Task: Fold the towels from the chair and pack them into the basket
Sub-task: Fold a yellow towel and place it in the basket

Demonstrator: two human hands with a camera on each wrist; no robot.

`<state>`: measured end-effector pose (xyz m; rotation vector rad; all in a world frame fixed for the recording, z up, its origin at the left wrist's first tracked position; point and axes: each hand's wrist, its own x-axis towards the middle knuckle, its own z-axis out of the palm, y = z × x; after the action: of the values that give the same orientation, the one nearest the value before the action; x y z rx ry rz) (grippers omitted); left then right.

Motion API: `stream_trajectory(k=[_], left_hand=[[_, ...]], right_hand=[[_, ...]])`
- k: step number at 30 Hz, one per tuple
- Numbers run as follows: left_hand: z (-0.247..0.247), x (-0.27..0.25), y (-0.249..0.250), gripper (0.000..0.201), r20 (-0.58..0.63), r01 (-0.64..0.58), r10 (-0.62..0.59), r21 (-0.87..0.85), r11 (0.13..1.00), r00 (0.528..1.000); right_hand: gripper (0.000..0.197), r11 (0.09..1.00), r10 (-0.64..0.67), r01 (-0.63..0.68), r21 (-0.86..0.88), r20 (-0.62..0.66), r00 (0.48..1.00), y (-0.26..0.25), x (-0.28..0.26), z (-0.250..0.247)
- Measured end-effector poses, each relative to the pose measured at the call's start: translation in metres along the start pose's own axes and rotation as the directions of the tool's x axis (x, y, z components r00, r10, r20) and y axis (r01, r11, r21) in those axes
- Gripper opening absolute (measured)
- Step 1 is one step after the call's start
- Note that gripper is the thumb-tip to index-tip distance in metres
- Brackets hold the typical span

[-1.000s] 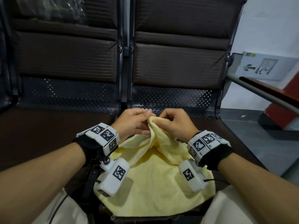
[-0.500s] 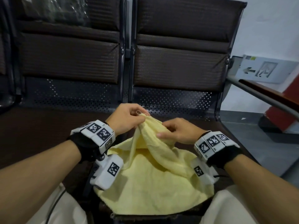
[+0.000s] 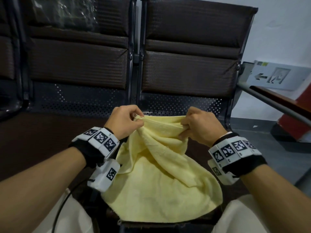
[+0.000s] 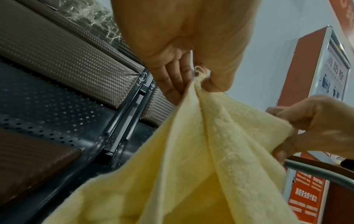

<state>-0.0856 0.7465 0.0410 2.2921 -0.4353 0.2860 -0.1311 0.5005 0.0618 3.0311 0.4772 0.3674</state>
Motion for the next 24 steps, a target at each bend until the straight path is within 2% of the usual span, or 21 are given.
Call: stream_trajectory(k=[4,8,11,14,16,19,20,22,24], left_hand=[[-0.001,0.000,-0.002,0.012,-0.011,-0.021,0.021,0.003,1.000,1.000],[0.001,0.000,-0.001,0.013,-0.044,-0.039,0.038,-0.013,0.999,0.998],[0.000,0.001,-0.003,0.012,-0.051,-0.052,0.050,-0.031,0.998,0.997],[0.001,0.002,-0.002,0.013,-0.070,-0.101,0.097,-0.054,0.993,0.993],[0.003,0.002,0.000,0.019,-0.080,-0.123,0.118,-0.073,0.990,0.990],[0.006,0.004,0.000,0.041,-0.043,-0.101,0.099,-0.049,0.994,0.994],[0.006,0.004,0.000,0.044,-0.021,-0.089,0.088,-0.026,0.996,0.996],[0.007,0.003,0.003,0.037,0.015,-0.093,0.092,0.028,0.995,0.996],[0.006,-0.001,0.009,0.025,0.022,-0.101,0.101,0.037,0.994,0.995]], right_hand=[[0.028,0.995,-0.099,0.091,-0.049,-0.186,0.978,0.004,-0.005,-0.009],[0.030,0.994,-0.110,0.100,-0.054,-0.232,0.967,0.010,-0.010,-0.009],[0.038,0.999,-0.042,0.042,-0.003,-0.132,0.990,0.018,-0.014,-0.004],[0.037,0.994,0.026,-0.023,0.110,-0.032,0.999,0.025,-0.015,0.003],[0.035,0.981,0.070,-0.060,0.185,-0.049,0.996,0.027,-0.016,0.003],[0.019,0.925,0.170,-0.125,0.360,-0.098,0.981,0.030,-0.016,0.000],[0.023,0.904,0.204,-0.149,0.401,-0.096,0.974,0.030,-0.016,-0.001],[0.030,0.901,0.217,-0.179,0.395,-0.054,0.975,0.029,-0.016,0.001],[0.017,0.906,0.239,-0.215,0.365,-0.020,0.971,0.024,-0.017,0.000]])
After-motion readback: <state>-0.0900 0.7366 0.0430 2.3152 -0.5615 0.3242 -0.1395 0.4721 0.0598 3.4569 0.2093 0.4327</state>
